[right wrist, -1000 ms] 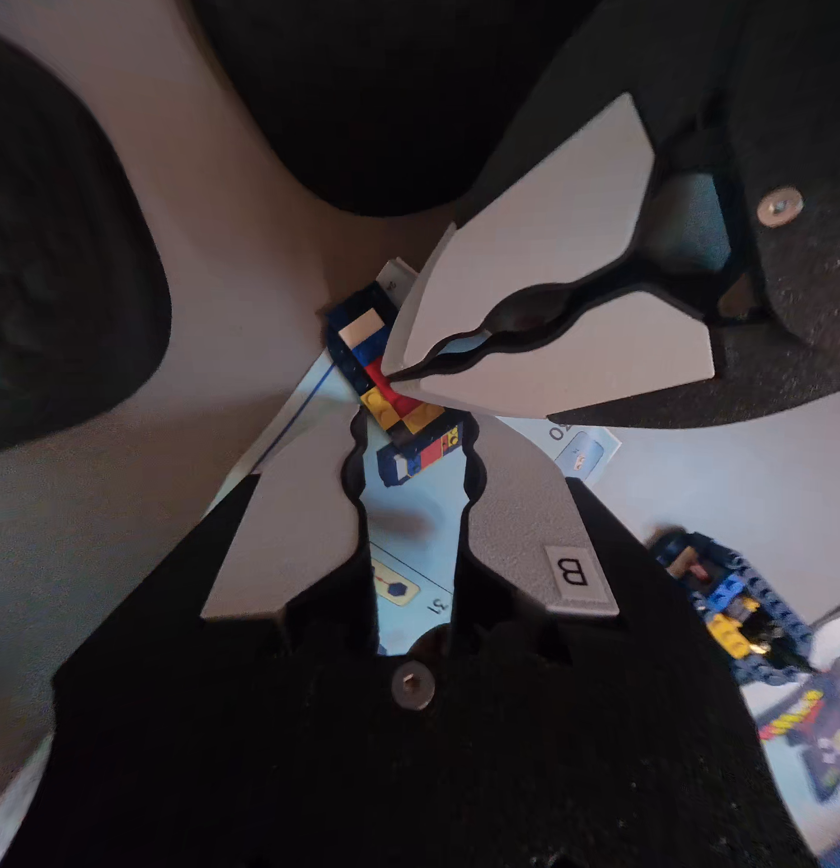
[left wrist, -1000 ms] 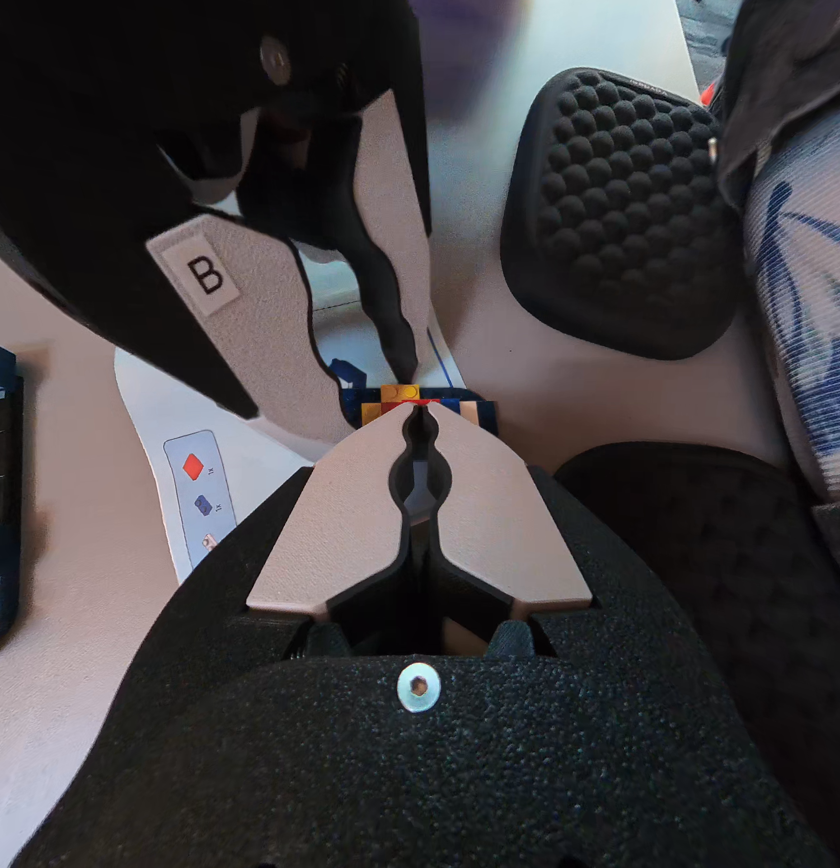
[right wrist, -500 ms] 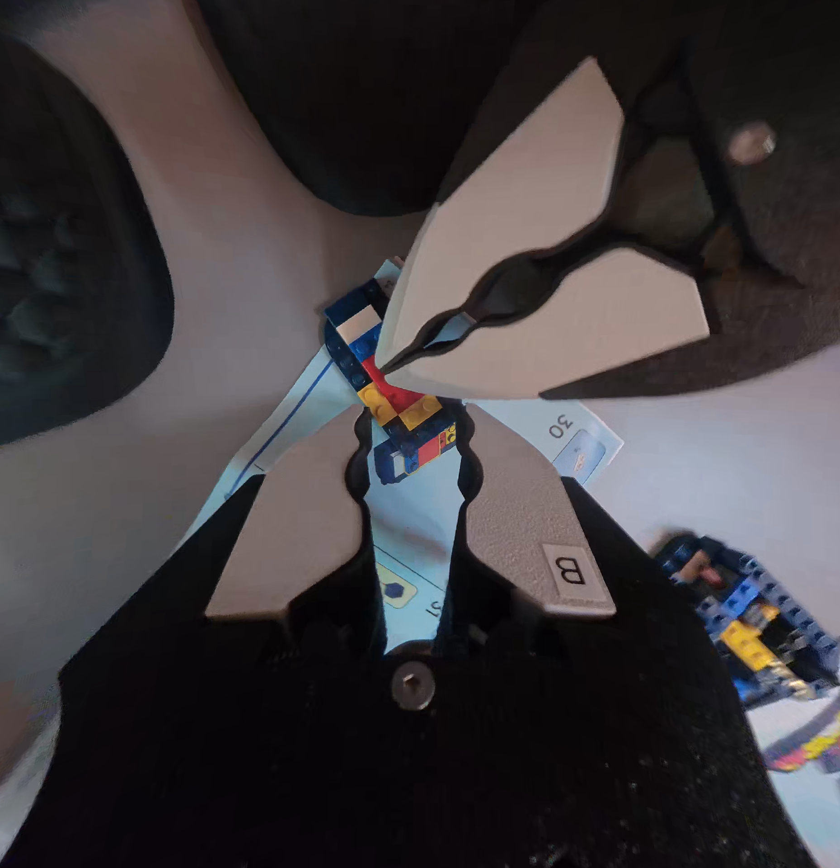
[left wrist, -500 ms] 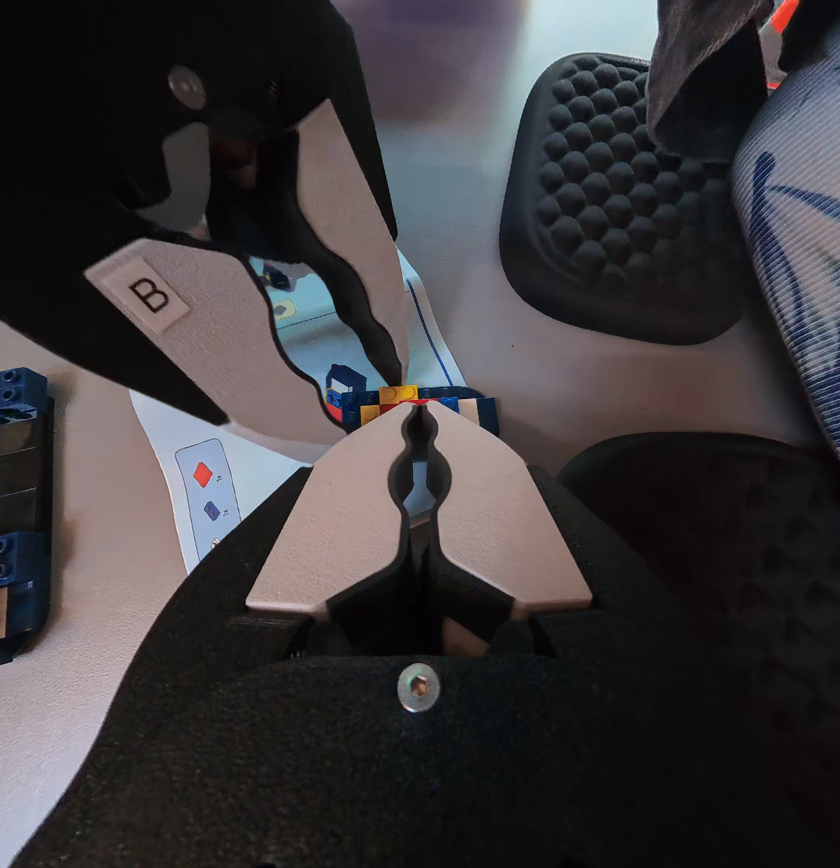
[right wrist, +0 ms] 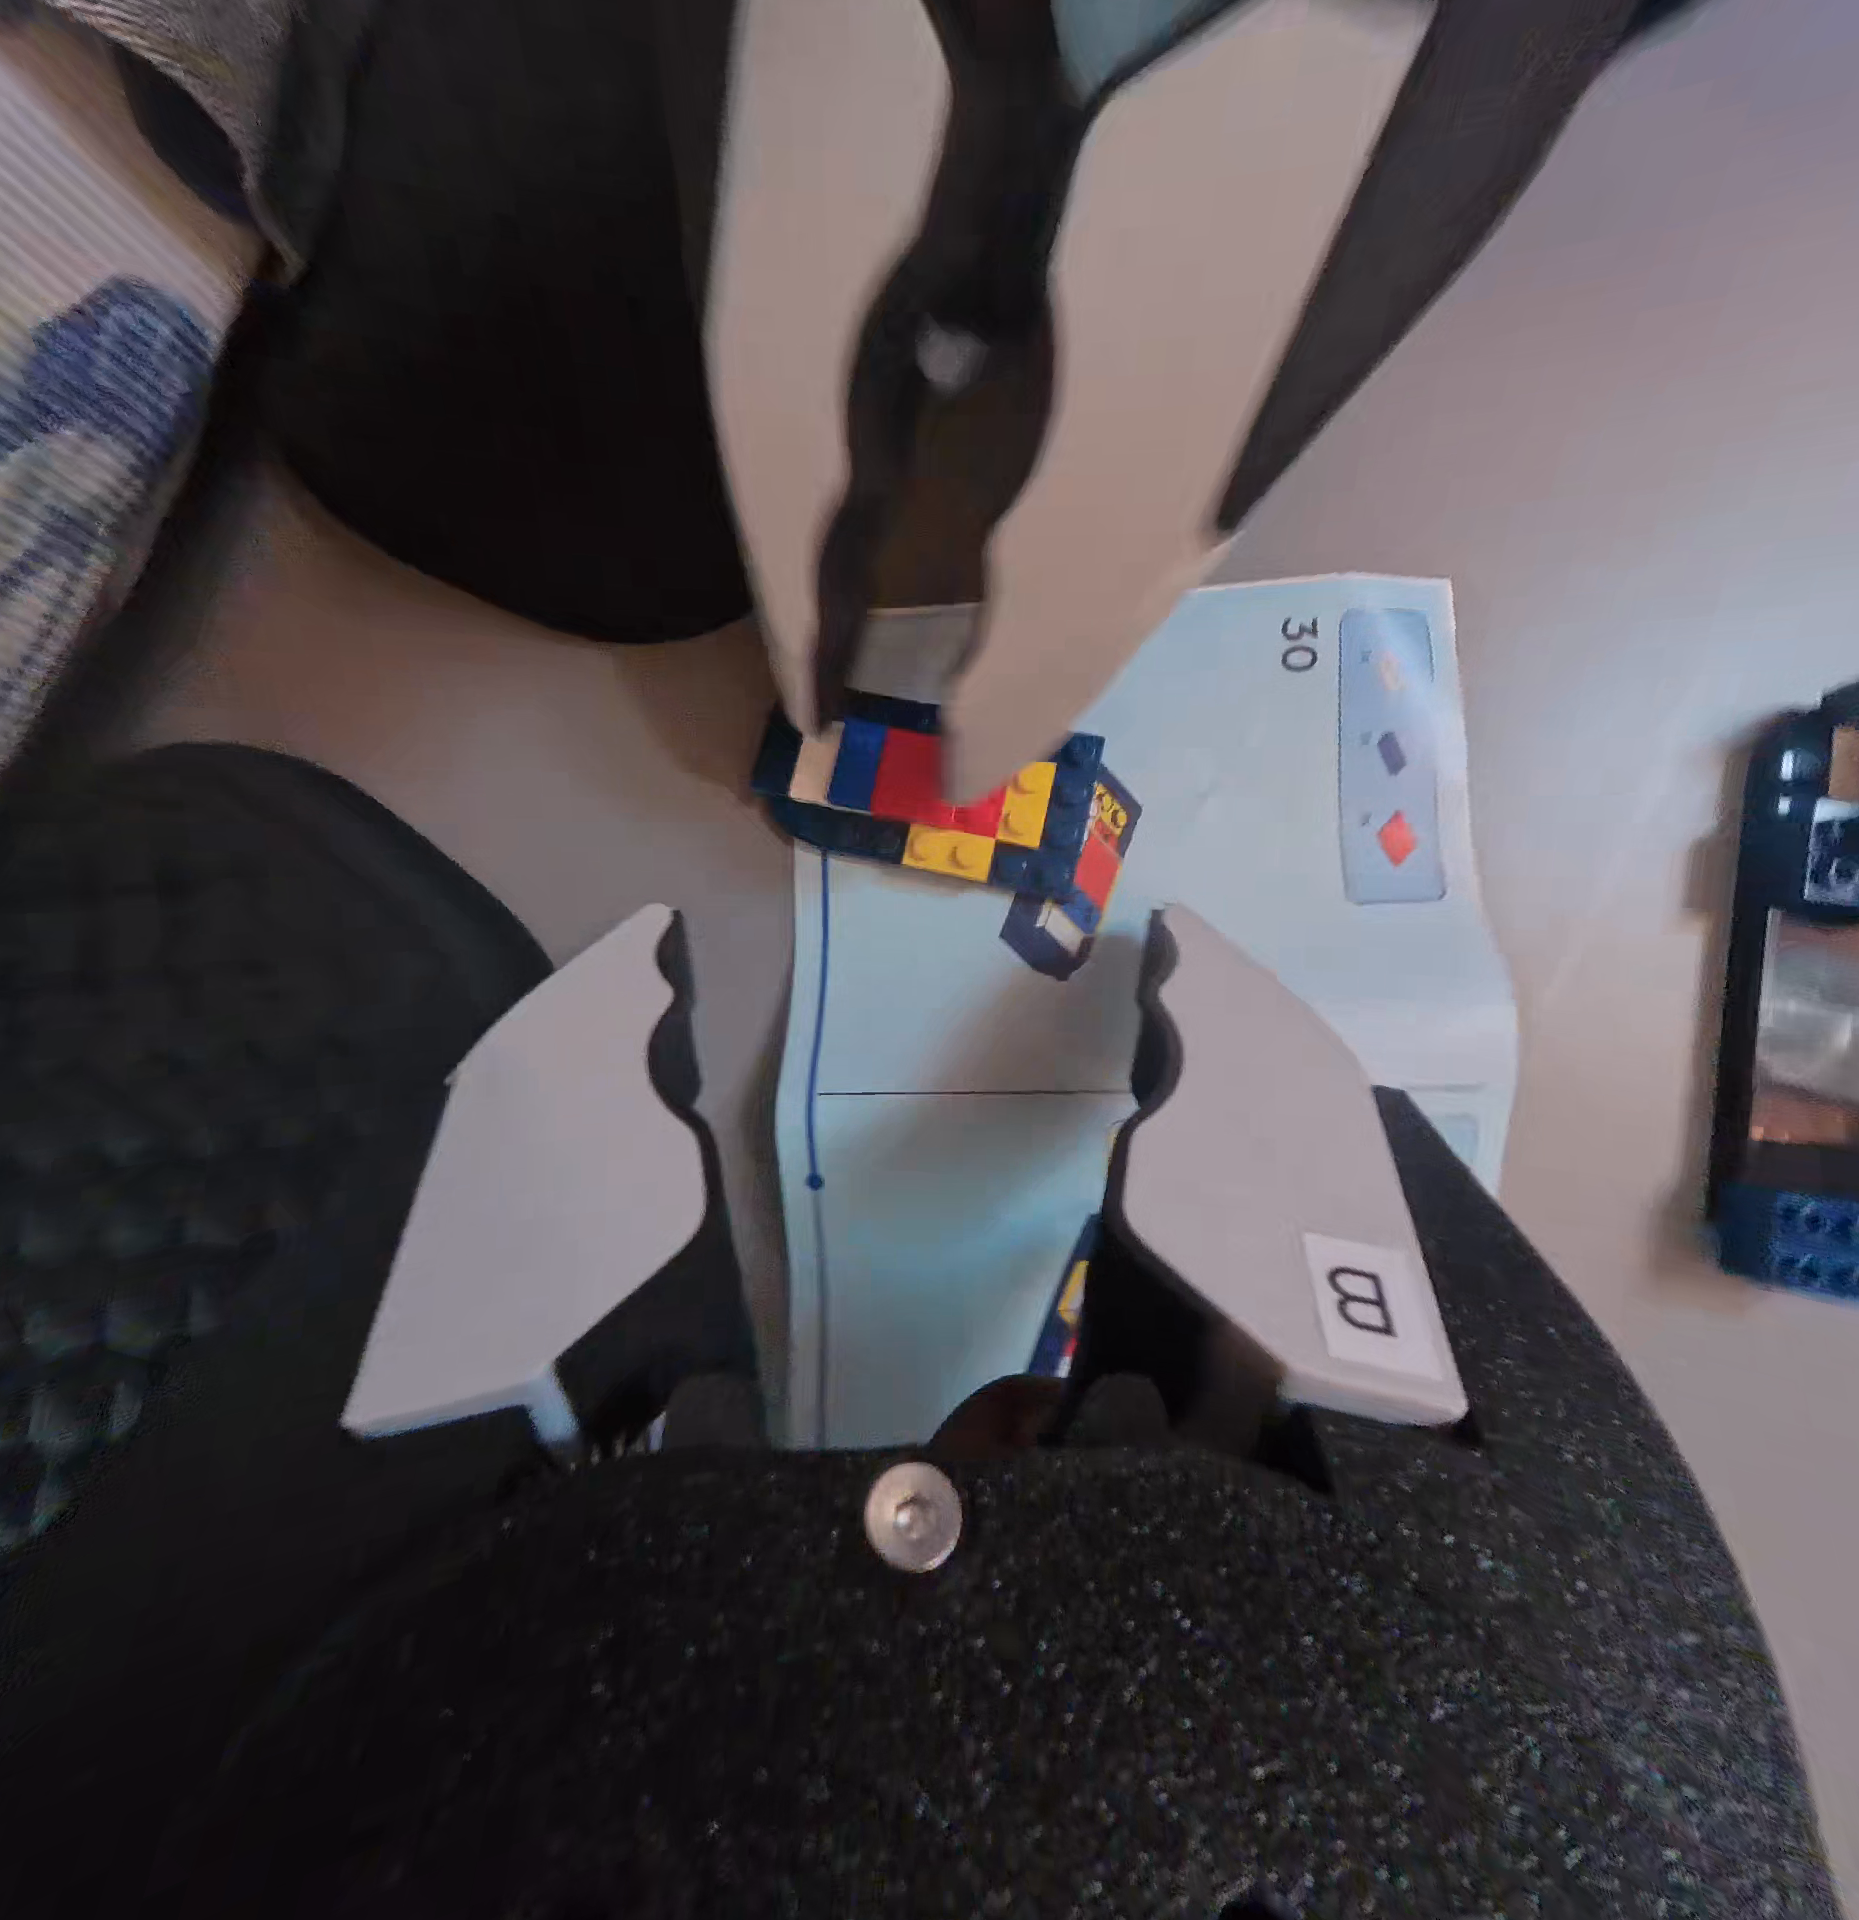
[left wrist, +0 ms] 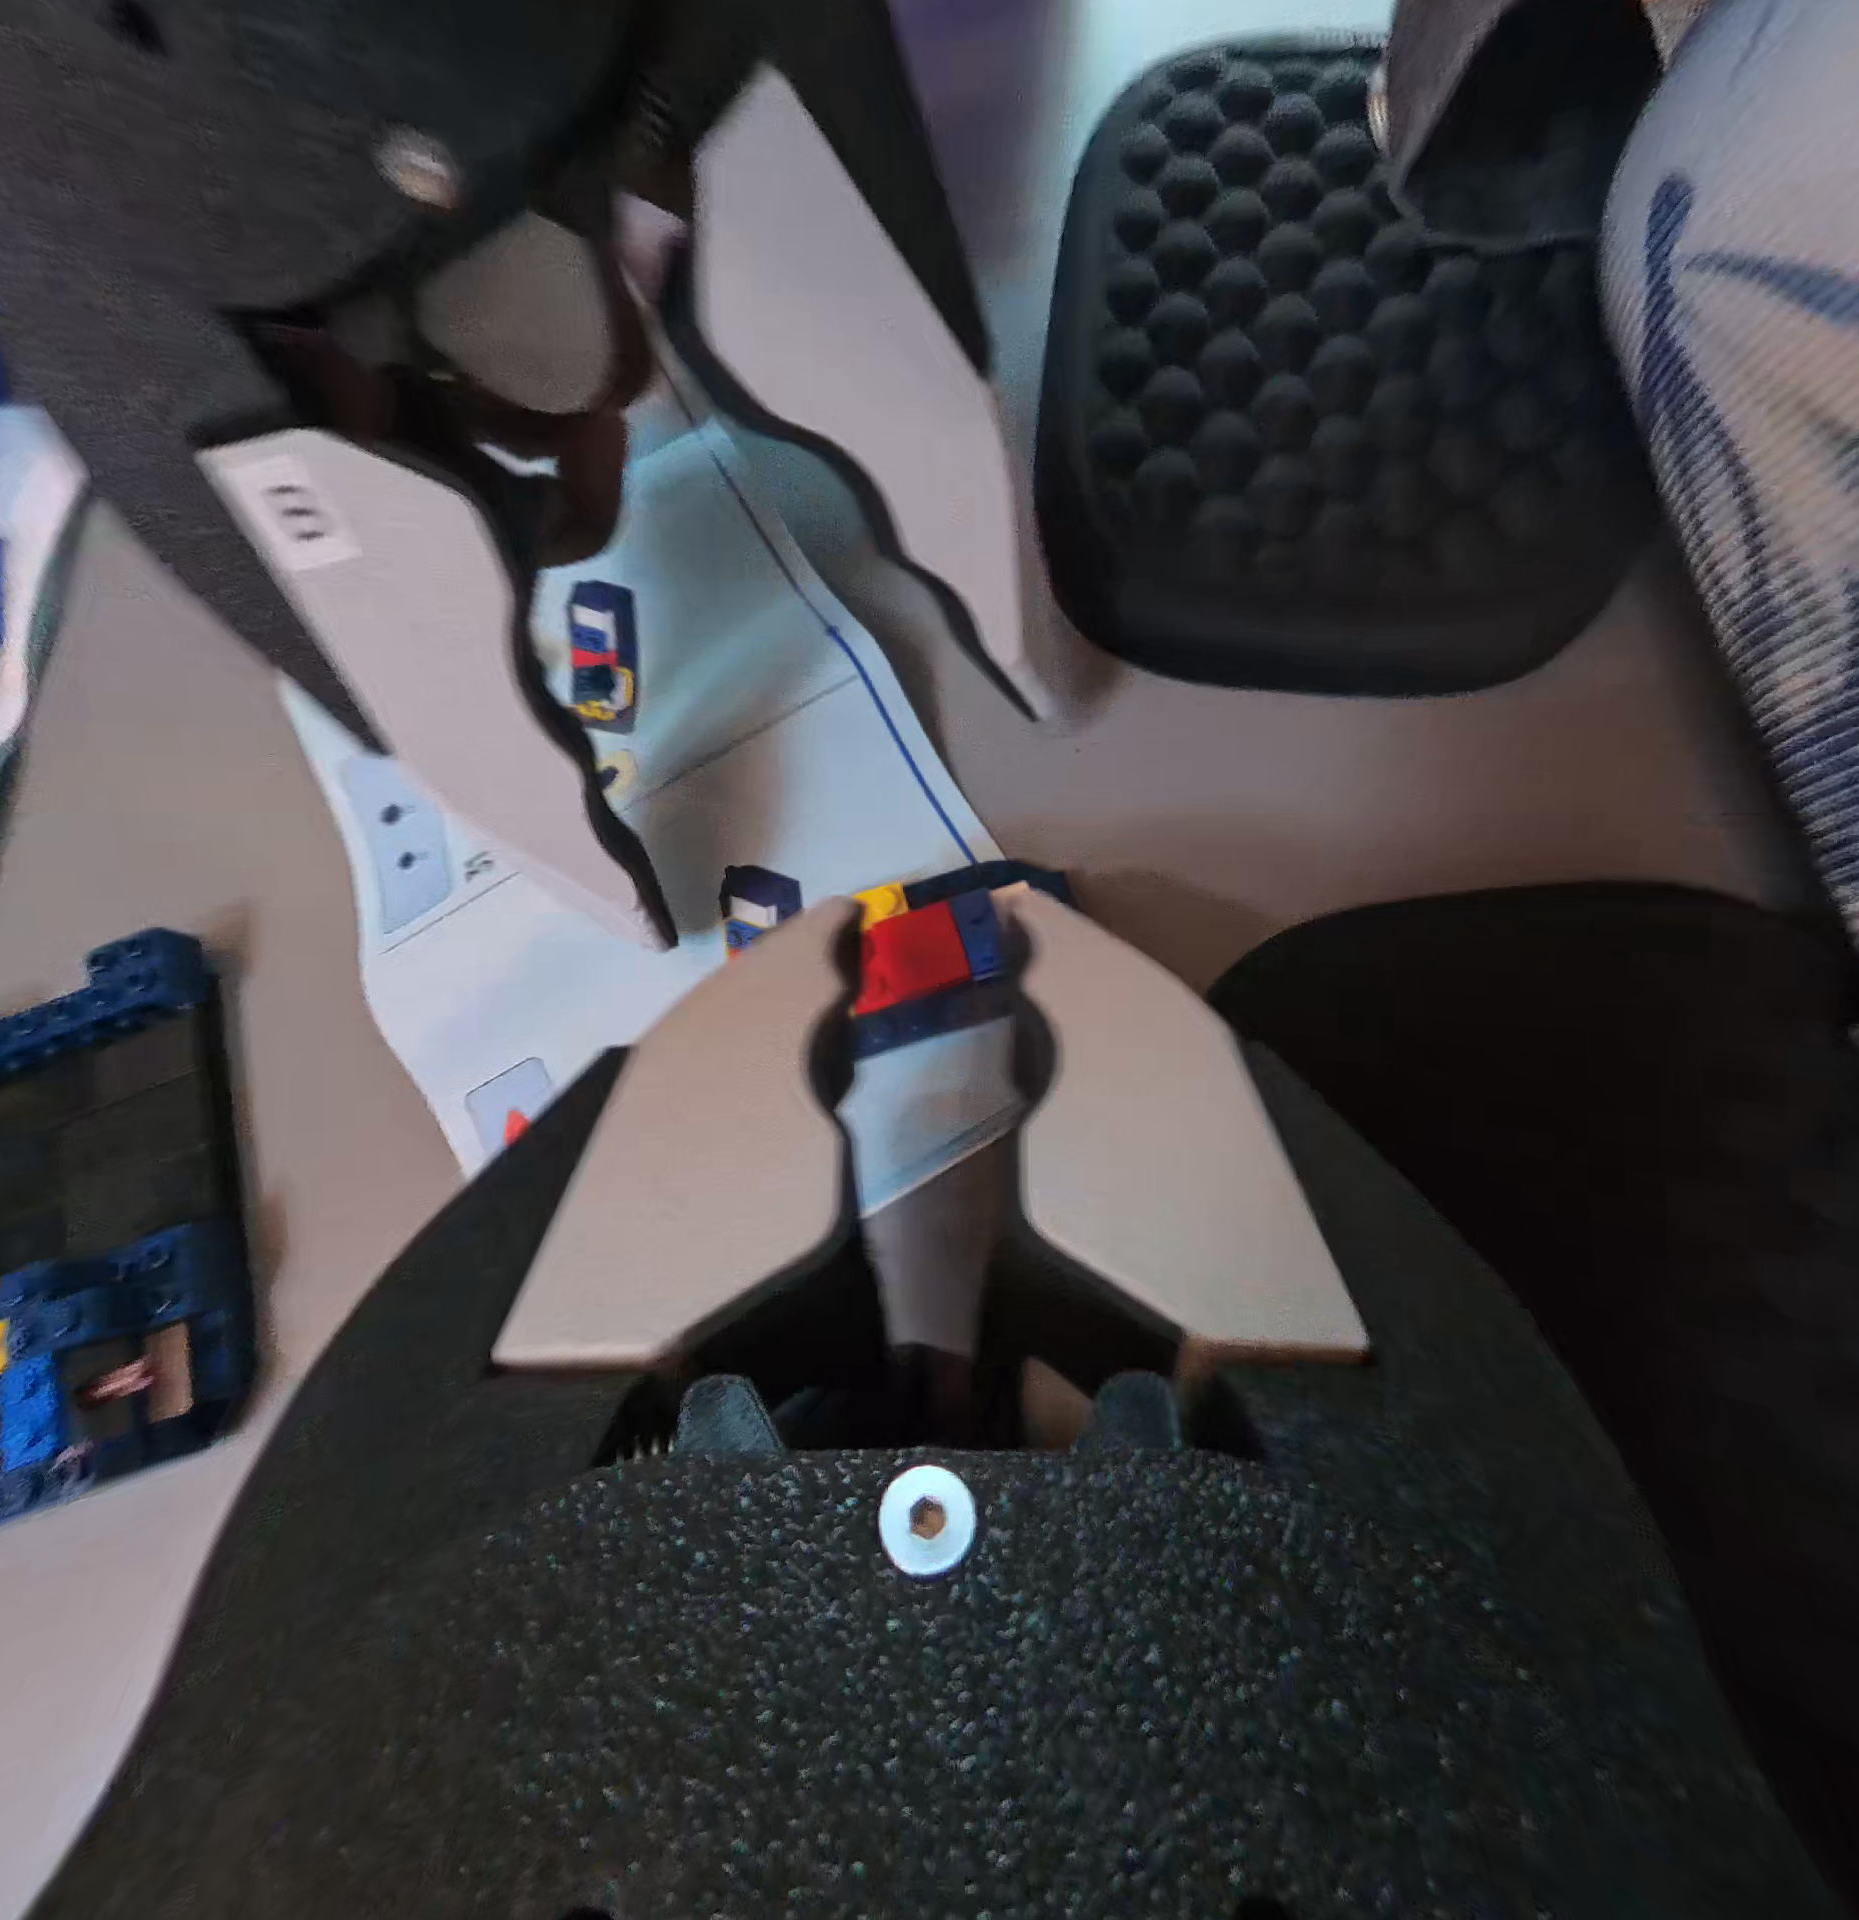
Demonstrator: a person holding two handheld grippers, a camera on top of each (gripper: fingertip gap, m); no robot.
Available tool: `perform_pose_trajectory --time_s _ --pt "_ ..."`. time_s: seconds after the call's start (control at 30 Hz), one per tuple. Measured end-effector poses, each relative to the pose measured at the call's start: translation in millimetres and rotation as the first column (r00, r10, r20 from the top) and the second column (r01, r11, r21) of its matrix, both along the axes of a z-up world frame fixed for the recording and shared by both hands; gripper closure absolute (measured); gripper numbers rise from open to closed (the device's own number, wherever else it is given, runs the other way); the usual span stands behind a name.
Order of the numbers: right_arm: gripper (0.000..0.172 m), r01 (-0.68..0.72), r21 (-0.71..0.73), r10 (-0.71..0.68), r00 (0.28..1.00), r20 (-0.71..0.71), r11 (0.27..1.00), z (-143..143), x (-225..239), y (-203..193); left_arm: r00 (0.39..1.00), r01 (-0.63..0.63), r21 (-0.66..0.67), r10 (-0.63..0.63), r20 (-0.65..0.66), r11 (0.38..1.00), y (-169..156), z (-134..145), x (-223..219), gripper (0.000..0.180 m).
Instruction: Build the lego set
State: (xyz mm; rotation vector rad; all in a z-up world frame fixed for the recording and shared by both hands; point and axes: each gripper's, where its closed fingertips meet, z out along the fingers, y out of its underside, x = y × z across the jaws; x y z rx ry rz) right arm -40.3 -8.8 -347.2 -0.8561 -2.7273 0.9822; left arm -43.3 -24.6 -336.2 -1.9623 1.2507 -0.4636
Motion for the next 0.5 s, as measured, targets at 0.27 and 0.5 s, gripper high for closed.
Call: perform_pose_trajectory --time_s 0.27,0.5 --pt "0.087 0.342 -0.061 -0.348 0.926 -0.149 0.938 -11.3 -15.1 -14.2 0.995 -0.072 -0.117 0.063 -0.079 0.991 -5.6 -21.7 -8.1 0.114" --pt "0.105 0.457 -0.067 -0.458 0.848 -0.268 0.887 17.9 4.1 -7.7 0.999 0.022 -0.023 -0.023 -0.036 0.999 7.8 9.3 16.0 0.115"
